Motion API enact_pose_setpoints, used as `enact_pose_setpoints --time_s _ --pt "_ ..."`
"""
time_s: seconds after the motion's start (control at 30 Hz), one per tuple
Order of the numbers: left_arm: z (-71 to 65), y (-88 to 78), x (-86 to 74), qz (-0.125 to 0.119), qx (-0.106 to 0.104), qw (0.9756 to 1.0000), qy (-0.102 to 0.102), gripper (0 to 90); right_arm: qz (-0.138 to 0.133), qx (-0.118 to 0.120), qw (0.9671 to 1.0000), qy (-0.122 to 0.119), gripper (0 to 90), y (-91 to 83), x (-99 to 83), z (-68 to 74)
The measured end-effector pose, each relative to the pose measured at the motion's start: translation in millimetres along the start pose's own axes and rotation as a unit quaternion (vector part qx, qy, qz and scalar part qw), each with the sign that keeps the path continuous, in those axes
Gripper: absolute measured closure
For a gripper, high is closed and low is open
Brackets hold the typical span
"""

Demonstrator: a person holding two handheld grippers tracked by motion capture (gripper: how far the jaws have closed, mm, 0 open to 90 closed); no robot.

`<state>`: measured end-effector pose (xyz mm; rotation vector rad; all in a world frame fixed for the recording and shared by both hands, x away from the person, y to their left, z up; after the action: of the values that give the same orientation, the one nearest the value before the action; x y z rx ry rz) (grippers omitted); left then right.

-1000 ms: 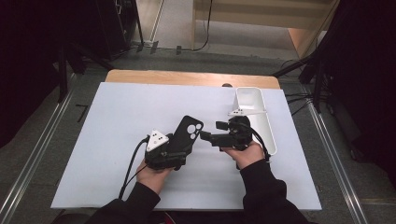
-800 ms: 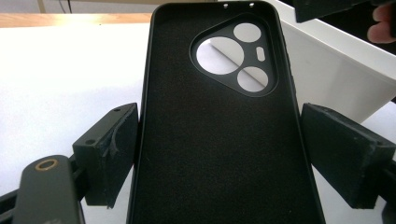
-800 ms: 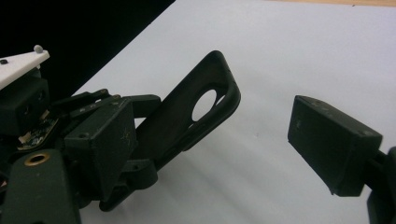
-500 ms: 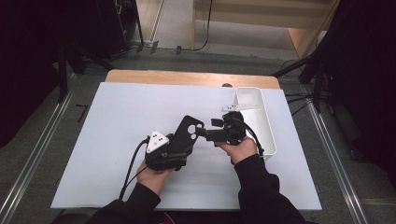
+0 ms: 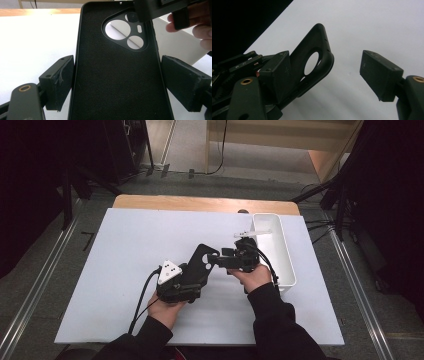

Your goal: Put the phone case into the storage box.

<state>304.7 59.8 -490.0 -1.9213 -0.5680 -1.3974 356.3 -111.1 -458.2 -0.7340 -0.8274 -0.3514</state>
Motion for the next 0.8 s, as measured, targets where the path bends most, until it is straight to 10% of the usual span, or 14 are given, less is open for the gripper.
enact_pose_setpoints --time_s 0.8 --pt "-6.9 3.4 -6.4 0.001 -0.009 0.9999 0.014 13.6 0.031 0.022 0.9960 0.082 66.9 5.4 0.2 -2.9"
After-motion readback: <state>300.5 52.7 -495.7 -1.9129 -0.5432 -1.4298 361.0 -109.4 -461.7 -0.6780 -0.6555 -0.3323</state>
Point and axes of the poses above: each handheld gripper's, and its own axes: y roughly forward along the jaws, x roughly out of its top, z roughly to its left, the point moved 5 cm from there along y, roughly forward along the jaws, and after that the axes turned 9 degrees about -z, right-handed, at the moved point
